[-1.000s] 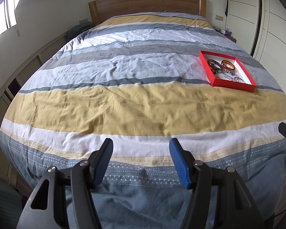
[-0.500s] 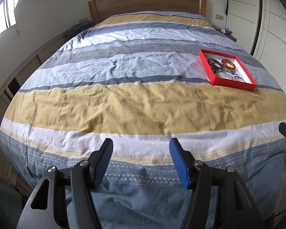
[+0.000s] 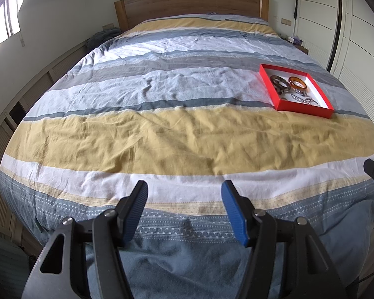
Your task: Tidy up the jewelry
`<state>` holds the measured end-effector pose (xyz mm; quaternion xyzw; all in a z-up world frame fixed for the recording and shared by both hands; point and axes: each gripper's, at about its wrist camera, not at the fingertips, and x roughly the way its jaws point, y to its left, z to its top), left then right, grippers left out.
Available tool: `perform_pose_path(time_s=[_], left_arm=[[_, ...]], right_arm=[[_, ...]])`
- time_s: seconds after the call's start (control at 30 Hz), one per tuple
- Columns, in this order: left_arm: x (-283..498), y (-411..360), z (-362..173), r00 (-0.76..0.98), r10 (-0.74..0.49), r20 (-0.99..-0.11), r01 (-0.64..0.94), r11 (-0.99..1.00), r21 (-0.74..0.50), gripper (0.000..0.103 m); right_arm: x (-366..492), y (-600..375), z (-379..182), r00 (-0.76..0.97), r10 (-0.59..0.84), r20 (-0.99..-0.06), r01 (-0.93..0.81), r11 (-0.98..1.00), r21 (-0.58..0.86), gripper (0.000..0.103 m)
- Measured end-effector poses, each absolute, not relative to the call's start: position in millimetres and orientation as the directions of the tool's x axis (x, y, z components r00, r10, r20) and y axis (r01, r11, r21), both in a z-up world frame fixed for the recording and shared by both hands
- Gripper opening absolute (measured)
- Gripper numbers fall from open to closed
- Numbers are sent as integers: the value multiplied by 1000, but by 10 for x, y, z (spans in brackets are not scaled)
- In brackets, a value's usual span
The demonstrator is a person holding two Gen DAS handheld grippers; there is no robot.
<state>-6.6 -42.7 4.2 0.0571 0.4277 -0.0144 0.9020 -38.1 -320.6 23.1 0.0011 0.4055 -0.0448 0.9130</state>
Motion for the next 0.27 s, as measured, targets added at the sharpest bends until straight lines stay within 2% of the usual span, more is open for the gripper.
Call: perform_pose_path(time_s=[0.27], left_arm=[[-68,-426,39,631,24,-775,74,993,91,59]], right_arm=[[-384,-3205,230,667,-81,-741,82,996,-35,103]])
